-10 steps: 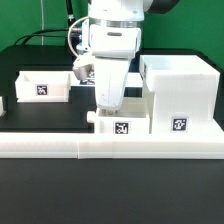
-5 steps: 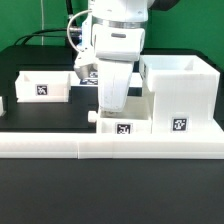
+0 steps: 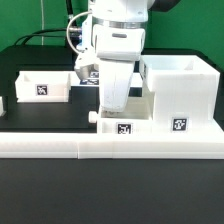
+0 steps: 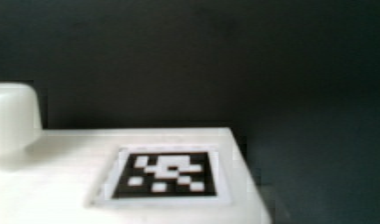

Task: Assemble drawer

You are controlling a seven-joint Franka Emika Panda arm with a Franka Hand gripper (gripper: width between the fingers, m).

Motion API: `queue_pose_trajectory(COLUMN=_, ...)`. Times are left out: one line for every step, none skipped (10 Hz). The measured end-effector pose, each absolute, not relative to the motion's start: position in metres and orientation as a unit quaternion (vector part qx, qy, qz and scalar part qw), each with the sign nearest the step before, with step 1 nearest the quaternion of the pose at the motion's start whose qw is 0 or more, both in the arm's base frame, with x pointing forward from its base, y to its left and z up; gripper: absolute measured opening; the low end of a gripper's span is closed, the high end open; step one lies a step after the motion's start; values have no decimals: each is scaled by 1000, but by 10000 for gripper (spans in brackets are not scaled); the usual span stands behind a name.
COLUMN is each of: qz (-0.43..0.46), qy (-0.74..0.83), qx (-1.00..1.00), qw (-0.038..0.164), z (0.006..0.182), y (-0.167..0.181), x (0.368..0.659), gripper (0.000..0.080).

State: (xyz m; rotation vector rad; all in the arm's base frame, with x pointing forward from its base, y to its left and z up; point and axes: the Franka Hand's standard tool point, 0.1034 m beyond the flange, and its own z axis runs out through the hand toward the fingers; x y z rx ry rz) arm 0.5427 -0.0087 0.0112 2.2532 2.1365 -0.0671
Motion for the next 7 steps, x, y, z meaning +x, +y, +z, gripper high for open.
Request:
queue_pose_trajectory(qz=-19, qy=689, qx=725, qw=20, z=11, y=-9, x=543, gripper=42)
queue_pose_trajectory(qz=-19, qy=687, qx=726, qw=20, z=11, y=-9, x=543, gripper=42)
queue_pose_trajectory(qz=-19, qy=687, qx=726, qw=20, z=11, y=-10, x=543, gripper=42)
queue_pose_trajectory(qz=-19, qy=687, qx=727, qw=20, z=11, y=-10, x=543, gripper=42)
queue_pose_trajectory(qz=-19, qy=687, qx=726, qw=20, z=11, y=-9, x=543, gripper=42)
queue_pose_trajectory(qz=-19, qy=689, qx=724, qw=21, z=11, y=-9, x=542, gripper=42)
queue_pose_trajectory(qz=-19, qy=689, qx=724, qw=20, z=10, y=-9, x=542, gripper=42)
